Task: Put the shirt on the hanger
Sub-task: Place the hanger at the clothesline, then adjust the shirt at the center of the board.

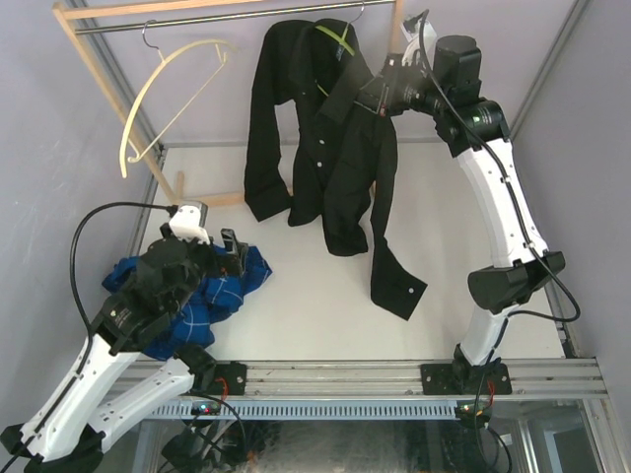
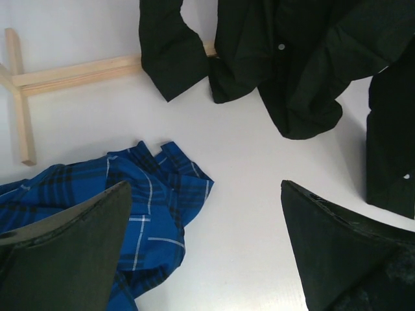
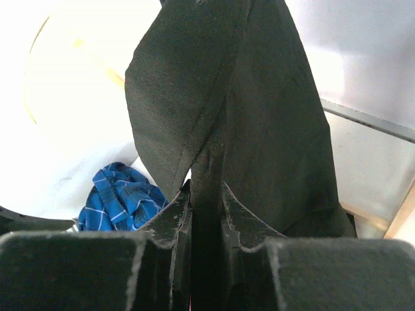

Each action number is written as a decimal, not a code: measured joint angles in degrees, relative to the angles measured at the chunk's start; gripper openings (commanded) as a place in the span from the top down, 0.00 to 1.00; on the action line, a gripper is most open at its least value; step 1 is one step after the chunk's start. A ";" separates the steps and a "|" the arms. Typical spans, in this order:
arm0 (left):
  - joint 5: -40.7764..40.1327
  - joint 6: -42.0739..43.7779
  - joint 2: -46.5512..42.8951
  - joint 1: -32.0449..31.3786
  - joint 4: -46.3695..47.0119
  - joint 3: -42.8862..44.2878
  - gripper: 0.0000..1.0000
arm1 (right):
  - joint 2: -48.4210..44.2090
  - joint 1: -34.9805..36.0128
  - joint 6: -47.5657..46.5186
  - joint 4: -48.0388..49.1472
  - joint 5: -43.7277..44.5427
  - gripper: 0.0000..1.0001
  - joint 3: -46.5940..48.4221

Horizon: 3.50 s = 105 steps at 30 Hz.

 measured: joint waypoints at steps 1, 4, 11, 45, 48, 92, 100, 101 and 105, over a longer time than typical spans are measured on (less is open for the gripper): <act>-0.72 0.00 0.04 0.00 0.07 -0.15 0.00 | 0.20 -0.17 0.35 0.28 -0.20 1.00 0.00; -2.16 0.28 0.70 0.00 -0.13 -0.35 0.00 | 1.18 -0.61 1.53 1.20 -0.59 1.00 0.00; -8.00 0.39 -0.28 0.00 -0.11 -3.78 0.00 | 4.07 -1.16 2.40 2.49 0.55 1.00 0.00; -13.94 -1.68 -1.29 0.00 4.85 -8.13 0.00 | -57.96 10.67 -4.44 10.62 35.98 0.08 -74.16; -14.10 -1.66 -0.26 0.00 5.51 -8.04 0.00 | -61.46 15.08 0.66 13.94 39.89 0.08 -84.46; -14.58 -1.62 -3.02 0.00 6.05 -8.02 0.00 | -28.74 38.27 9.55 40.37 59.10 1.00 -81.59; -15.65 -1.64 -4.39 0.00 5.99 -8.04 0.00 | -19.15 28.52 3.74 45.55 45.40 0.70 -64.04; -15.67 -1.64 -4.46 0.00 5.97 -8.04 0.00 | -17.75 27.19 3.61 45.57 44.11 0.61 -63.43; -15.65 -1.62 -4.44 0.00 5.95 -8.04 0.00 | -13.09 24.26 4.20 43.71 41.18 0.46 -64.08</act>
